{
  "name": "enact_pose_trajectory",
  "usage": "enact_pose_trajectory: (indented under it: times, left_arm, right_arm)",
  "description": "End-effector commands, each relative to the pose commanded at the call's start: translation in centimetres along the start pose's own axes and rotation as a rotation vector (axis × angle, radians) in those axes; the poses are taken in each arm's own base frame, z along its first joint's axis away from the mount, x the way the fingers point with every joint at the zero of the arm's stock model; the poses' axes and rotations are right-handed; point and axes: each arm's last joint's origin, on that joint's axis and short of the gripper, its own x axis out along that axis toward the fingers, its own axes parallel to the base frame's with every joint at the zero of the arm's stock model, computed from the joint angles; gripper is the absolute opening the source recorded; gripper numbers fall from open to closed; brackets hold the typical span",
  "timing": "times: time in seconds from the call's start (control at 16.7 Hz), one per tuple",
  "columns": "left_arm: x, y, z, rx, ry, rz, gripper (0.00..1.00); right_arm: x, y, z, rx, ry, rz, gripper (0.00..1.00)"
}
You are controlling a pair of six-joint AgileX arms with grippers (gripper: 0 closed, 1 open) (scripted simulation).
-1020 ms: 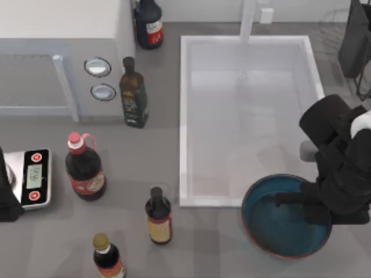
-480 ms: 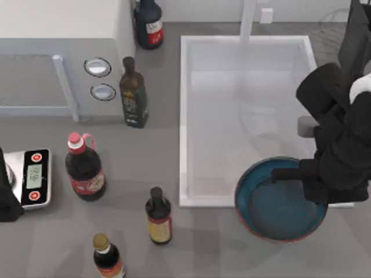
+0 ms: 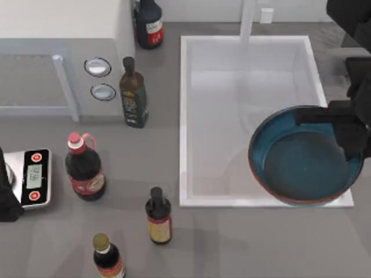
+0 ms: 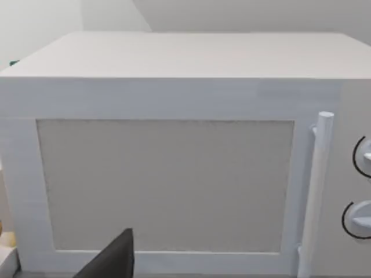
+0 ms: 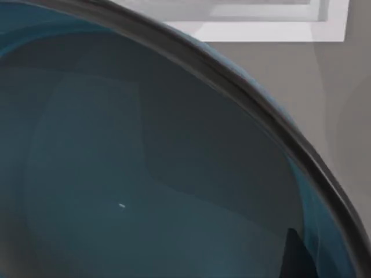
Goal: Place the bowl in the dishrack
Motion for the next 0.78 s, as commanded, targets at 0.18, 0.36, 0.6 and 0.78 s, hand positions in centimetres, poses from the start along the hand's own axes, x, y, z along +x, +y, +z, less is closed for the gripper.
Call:
enact_pose_trajectory:
  times: [0.18,0.36,0.6,0.78]
  left_arm:
    - [0.0,0.0,0.0,0.0,0.0,0.0,1.0]
    - [0.0,0.0,0.0,0.0,0.0,0.0,1.0]
    - [0.0,0.0,0.0,0.0,0.0,0.0,1.0]
    - [0.0,0.0,0.0,0.0,0.0,0.0,1.0]
  right_arm:
    - [-2.8,-0.6,-0.7,0.0,-0.023,0.013,0.0]
    - [-3.1,-0.7,-0.8,0.0,-0.026,0.014,0.0]
    - [-3.0,-0.7,-0.7,0.002,-0.034,0.026,0.0]
    - [-3.7,-2.6,0.1,0.046,-0.118,0.11,0.0]
